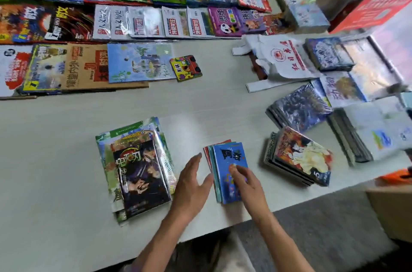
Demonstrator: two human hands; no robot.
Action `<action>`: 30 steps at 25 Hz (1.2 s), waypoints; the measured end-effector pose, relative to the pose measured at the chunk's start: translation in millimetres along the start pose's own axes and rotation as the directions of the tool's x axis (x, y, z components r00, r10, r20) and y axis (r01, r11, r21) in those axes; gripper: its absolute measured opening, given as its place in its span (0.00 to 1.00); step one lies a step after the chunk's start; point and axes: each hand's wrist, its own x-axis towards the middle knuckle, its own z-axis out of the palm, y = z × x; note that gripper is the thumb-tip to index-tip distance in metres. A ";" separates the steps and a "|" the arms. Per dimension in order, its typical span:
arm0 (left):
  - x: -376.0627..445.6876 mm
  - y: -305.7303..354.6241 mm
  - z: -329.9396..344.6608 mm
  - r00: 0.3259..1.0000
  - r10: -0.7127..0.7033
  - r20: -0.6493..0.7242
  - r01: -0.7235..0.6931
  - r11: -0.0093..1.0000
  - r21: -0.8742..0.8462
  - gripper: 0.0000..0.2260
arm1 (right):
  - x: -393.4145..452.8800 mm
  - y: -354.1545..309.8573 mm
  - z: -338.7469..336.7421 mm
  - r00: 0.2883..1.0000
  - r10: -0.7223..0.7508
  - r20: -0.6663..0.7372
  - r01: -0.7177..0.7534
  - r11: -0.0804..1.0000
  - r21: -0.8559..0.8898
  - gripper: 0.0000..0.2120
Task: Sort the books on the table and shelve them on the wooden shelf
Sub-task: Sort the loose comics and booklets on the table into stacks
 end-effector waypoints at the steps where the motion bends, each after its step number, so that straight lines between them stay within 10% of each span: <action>1: 1.0 4.7 12.3 0.999 -0.001 0.032 0.001 1.000 0.002 0.28 | 2.5 5.6 -22.5 0.999 0.005 -0.051 -0.005 1.000 0.017 0.08; 5: 14.6 17.6 51.1 0.993 -0.116 0.037 0.116 0.993 -0.005 0.27 | 30.8 15.2 -84.0 0.998 0.000 -0.056 0.000 1.000 0.005 0.07; 11: 27.5 34.0 59.0 0.939 -0.262 -0.225 0.205 0.947 -0.246 0.22 | 63.1 -6.2 -56.0 0.952 -0.099 0.290 0.123 0.990 -0.064 0.07; 19: -22.0 -29.3 -59.2 0.513 -0.406 -0.757 0.297 0.911 -0.287 0.14 | 36.1 -40.0 77.8 0.691 -0.091 0.717 0.372 0.896 -0.245 0.16; 25: -6.7 -86.2 -105.5 0.660 -0.576 -0.483 0.561 0.805 -0.193 0.29 | 41.2 -56.4 149.1 0.768 0.003 0.640 0.229 0.933 -0.279 0.28; 30: -6.6 -100.2 -110.9 0.736 -0.498 -0.459 0.513 0.852 -0.101 0.26 | 38.3 -49.6 164.0 0.849 -0.003 0.528 0.115 0.977 -0.179 0.14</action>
